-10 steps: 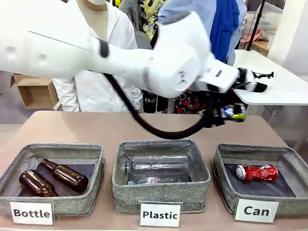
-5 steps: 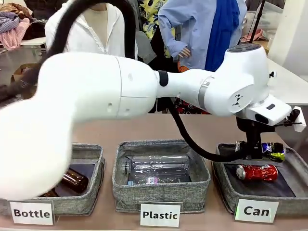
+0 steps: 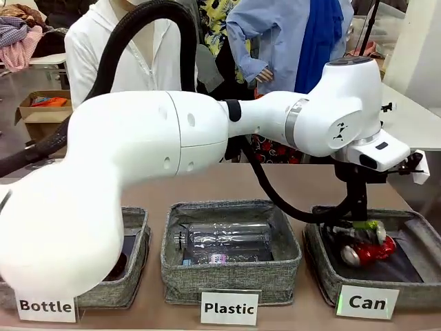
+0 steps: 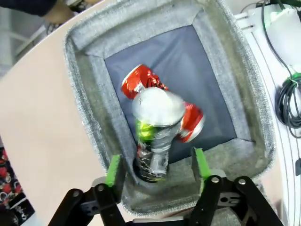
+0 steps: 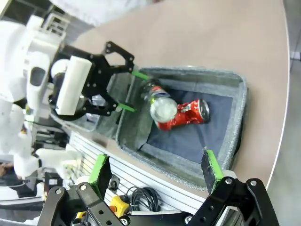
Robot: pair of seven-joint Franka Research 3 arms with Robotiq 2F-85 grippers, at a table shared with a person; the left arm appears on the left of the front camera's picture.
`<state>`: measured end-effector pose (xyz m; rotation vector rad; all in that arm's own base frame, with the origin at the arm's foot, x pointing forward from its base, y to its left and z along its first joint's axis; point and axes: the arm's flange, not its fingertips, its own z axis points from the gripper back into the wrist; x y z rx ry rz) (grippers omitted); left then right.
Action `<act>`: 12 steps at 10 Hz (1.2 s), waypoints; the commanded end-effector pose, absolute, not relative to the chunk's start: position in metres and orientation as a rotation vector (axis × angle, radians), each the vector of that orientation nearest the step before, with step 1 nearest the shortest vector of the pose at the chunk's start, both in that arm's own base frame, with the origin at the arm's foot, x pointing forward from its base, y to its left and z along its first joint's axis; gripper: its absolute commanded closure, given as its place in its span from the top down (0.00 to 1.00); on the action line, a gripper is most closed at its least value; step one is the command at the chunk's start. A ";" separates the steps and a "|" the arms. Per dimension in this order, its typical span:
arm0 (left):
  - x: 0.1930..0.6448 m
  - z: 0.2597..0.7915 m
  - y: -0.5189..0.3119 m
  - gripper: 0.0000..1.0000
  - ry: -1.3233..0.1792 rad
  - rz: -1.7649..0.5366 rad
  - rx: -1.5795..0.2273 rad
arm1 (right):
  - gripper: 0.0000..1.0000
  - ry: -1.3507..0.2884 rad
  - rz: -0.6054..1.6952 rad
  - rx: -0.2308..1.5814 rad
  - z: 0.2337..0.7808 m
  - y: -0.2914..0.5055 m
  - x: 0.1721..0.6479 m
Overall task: Sort the can waste into the basket.
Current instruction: Pick up the can waste from the table and place it in the right Fabric basket.
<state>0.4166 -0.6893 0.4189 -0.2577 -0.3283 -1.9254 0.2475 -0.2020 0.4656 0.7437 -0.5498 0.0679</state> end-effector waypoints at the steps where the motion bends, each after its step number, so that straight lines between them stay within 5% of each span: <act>1: 0.426 0.428 -0.709 1.00 -0.327 -1.946 -0.221 | 1.00 -0.536 0.062 0.748 0.472 -0.204 0.247; 6: 0.389 0.456 -0.662 1.00 -0.155 -2.060 -0.257 | 1.00 -0.555 0.105 0.758 0.471 -0.198 0.260; 12: 0.329 0.498 -0.494 1.00 -0.262 -1.856 -0.192 | 1.00 -0.418 0.266 0.780 0.493 -0.138 0.373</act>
